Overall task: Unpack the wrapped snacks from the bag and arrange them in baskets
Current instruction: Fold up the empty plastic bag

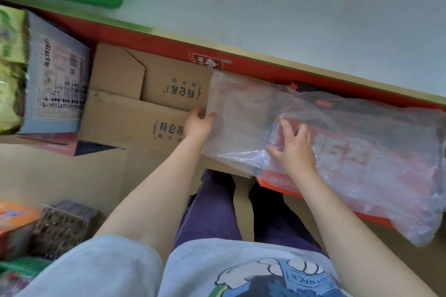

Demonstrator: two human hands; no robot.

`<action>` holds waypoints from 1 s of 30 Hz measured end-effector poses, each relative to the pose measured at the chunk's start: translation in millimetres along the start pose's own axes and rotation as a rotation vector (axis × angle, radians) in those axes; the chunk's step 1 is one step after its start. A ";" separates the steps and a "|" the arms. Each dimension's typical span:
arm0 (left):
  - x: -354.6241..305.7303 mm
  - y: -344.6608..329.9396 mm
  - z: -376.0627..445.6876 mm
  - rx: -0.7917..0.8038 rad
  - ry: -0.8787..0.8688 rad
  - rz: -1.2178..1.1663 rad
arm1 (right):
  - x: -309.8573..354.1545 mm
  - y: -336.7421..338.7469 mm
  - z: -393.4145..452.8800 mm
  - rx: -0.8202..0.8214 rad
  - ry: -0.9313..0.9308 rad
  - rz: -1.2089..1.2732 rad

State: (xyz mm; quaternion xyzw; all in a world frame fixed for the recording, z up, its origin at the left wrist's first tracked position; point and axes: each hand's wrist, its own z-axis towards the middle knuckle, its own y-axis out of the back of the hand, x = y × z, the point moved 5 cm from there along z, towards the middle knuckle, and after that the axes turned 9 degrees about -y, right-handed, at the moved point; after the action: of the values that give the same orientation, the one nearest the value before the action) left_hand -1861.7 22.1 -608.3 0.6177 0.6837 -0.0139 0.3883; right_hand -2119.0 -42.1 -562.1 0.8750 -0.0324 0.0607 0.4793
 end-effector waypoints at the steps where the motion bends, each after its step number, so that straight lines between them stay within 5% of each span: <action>1: -1.4 -1.0 1.1 0.049 0.004 -0.034 | -0.2 0.2 0.3 0.001 -0.009 0.006; 5: 0.3 3.9 3.5 0.197 0.081 -0.193 | 2.0 1.1 0.8 -0.002 -0.049 0.036; 12: -23.6 24.4 -16.8 0.383 -0.084 -0.393 | 7.8 5.4 -2.6 0.053 -0.089 0.088; 18: -68.3 25.4 -74.3 0.592 -0.277 -0.457 | 27.0 55.9 -30.6 0.031 -0.222 0.818; 21: -97.3 6.0 -113.8 0.797 -0.212 -0.513 | 42.2 75.2 -53.0 0.396 -0.167 1.308; 23: -115.2 -11.4 -134.2 0.884 -0.166 -0.518 | 37.1 88.8 -63.9 0.479 -0.121 1.295; 25: -132.5 -30.5 -151.5 0.965 -0.178 -0.489 | 13.1 97.9 -63.6 0.378 -0.171 1.212; 27: -148.2 -49.8 -163.2 0.920 -0.234 -0.426 | -26.7 102.6 -59.0 0.240 -0.294 1.275; 30: -161.6 -76.5 -164.0 0.479 -0.490 -0.183 | -95.0 110.1 -50.3 0.081 -0.431 1.243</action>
State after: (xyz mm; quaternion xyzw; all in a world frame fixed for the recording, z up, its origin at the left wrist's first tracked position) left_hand -2021.8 -48.9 -440.5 0.6057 0.6001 -0.3564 0.3822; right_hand -2229.6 -59.1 -456.5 0.7030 -0.6247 0.1507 0.3046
